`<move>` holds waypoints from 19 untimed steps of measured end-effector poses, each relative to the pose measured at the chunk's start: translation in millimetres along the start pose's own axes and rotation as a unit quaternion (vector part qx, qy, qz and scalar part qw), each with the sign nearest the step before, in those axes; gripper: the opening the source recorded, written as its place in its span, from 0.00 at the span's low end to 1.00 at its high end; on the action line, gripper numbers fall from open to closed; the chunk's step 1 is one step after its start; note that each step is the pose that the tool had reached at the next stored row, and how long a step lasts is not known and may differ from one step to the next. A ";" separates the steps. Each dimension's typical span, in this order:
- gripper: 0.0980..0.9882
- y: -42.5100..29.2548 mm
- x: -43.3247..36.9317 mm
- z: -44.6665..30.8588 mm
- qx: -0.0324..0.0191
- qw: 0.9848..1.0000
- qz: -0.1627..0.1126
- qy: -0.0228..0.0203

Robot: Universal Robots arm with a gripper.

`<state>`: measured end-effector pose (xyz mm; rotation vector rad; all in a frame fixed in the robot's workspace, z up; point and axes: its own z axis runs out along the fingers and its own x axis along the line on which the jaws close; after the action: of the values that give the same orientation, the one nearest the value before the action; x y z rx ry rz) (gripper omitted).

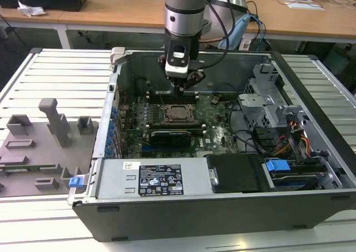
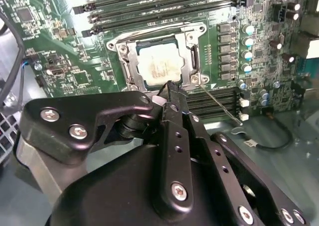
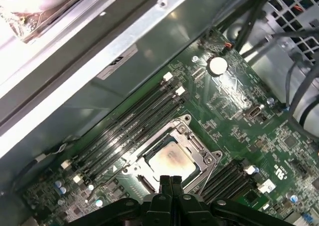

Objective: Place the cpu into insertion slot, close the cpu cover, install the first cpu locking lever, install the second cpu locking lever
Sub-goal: 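Install the first cpu locking lever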

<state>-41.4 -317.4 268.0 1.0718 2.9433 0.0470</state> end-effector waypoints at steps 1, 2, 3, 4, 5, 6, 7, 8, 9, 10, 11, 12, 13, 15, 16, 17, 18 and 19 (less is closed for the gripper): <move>0.01 0.0 0.0 0.0 0.000 1.000 -0.008 0.000; 0.01 0.0 0.0 0.0 0.000 1.000 -0.017 0.001; 0.01 0.0 0.0 0.0 0.000 1.000 -0.025 0.001; 0.01 0.0 0.0 0.0 0.000 1.000 -0.030 0.001; 0.01 0.0 0.0 0.0 0.000 0.999 -0.036 0.001; 0.01 0.0 0.0 0.0 0.000 0.999 -0.046 0.001; 0.01 0.0 0.0 0.0 0.000 0.999 -0.053 0.002; 0.01 0.0 0.0 0.0 0.000 0.998 -0.058 0.002; 0.01 0.0 0.0 0.0 0.000 0.998 -0.068 0.002; 0.01 0.0 0.0 0.0 0.000 0.997 -0.074 0.002; 0.01 0.0 0.0 0.0 0.000 0.997 -0.079 0.002; 0.01 0.0 0.0 0.0 0.000 0.996 -0.086 0.002; 0.01 0.0 0.0 0.0 0.000 0.996 -0.092 0.002; 0.01 0.0 0.0 0.0 -0.001 0.994 -0.105 0.001; 0.01 0.0 0.0 0.0 -0.002 0.994 -0.111 0.000; 0.01 0.0 -0.1 0.0 -0.004 0.992 -0.123 -0.002; 0.01 0.0 0.0 0.0 -0.004 0.991 -0.134 -0.001; 0.01 0.0 0.0 0.0 -0.004 0.988 -0.152 -0.001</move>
<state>-41.4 -317.3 268.0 0.6113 3.0632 0.0543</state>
